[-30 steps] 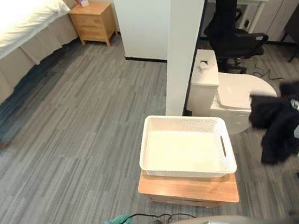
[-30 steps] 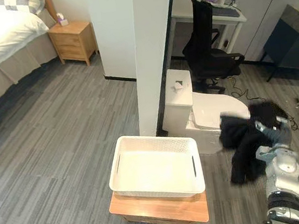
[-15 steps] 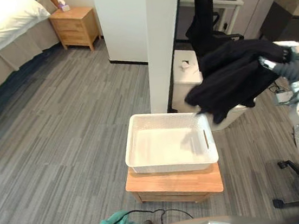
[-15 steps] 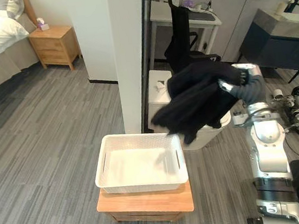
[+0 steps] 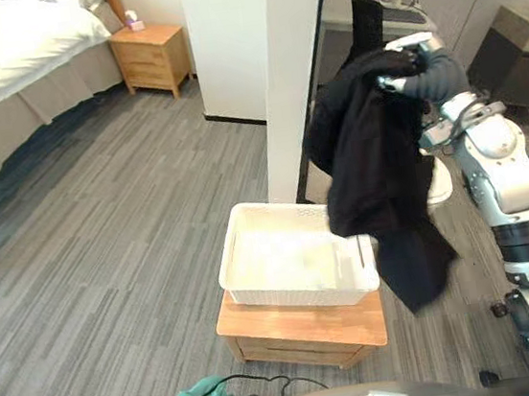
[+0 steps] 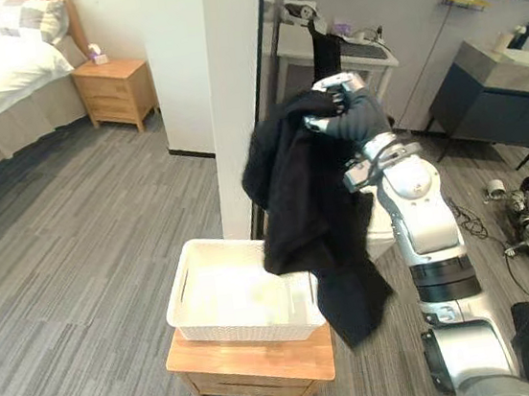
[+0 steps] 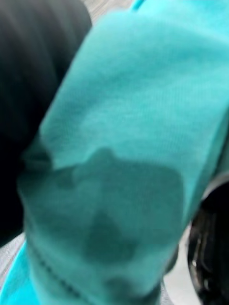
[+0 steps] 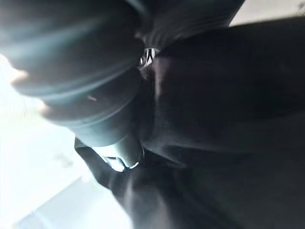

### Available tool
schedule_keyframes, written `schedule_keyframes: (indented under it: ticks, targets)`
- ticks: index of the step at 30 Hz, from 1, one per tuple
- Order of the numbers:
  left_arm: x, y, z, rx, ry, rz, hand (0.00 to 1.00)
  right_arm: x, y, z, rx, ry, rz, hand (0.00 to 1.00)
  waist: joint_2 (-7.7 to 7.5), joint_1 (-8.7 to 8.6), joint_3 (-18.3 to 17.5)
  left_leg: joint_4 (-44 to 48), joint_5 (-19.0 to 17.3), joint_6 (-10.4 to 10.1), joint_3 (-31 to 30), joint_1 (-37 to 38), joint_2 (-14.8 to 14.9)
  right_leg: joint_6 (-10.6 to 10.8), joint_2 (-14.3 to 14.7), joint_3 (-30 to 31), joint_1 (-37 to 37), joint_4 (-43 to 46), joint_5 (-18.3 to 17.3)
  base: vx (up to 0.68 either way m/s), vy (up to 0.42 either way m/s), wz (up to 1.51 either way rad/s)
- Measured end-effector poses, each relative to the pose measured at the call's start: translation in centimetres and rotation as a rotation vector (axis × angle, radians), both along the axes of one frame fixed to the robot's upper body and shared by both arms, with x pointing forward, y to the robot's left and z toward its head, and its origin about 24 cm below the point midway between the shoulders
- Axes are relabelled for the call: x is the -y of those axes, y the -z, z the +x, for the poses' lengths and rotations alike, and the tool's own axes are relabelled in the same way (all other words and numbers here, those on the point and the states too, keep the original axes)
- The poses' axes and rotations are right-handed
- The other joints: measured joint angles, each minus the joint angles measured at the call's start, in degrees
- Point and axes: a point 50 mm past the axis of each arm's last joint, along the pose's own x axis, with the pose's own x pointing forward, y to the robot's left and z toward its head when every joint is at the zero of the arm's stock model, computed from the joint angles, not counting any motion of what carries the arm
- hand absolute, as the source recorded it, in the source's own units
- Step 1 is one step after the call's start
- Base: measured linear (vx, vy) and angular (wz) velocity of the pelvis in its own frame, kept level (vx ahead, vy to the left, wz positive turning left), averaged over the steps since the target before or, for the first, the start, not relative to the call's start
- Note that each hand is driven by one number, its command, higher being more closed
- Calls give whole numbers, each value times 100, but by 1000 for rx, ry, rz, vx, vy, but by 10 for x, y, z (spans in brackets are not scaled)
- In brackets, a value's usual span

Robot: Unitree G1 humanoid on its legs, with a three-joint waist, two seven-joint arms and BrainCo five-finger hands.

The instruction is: Tidy the bed and pick cloth on bed and put in laundry

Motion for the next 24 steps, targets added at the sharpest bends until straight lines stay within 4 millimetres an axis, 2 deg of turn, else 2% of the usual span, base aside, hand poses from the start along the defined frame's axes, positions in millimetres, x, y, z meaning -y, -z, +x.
schedule_keyframes:
  ticks: [1,6,9,10,12,16,20,24]
  targets:
    - [0,0,0,-1,0,-2,100,-2,0,1,-4,-9,-7,100,-17,4,-27,0,14,1,-5,-23,7,0,9,2,-9,-27,-1,-117,-19,0]
    - [3,1,-2,-2,6,-40,100,-8,7,7,-51,-6,-57,100,169,38,-47,-1,100,-36,30,-105,144,-34,117,-6,-21,-112,-99,-128,-37,3]
    - [4,1,-2,-5,7,-44,100,-9,9,7,-59,5,-76,100,171,25,-89,-1,68,-89,103,-144,166,-33,137,-2,-61,-237,-99,-42,-11,4]
    - [4,2,-4,-14,7,-49,100,-11,14,9,-74,6,-87,100,242,48,-105,3,184,-80,164,-160,204,-18,177,7,-34,-284,-90,6,3,-4]
    - [4,2,-5,-14,7,-50,100,-13,21,11,-101,6,-95,100,234,49,-96,1,183,-79,156,-171,188,-8,166,1,-15,-302,-84,3,14,4]
    - [1,1,-4,-13,9,-43,100,-25,53,20,-228,-1,-111,100,181,74,-93,2,159,-42,151,-216,91,51,81,-15,-14,-314,-47,70,41,4]
    - [3,2,2,-12,12,-54,100,-35,77,24,-321,-4,-126,100,211,198,-51,2,99,42,120,-153,-39,108,-14,-38,38,-290,-23,99,41,6]
    - [7,2,8,10,26,-70,100,-40,103,28,-411,31,-154,100,296,230,92,2,59,52,19,-63,-148,191,-115,-199,199,-286,-36,103,32,18]
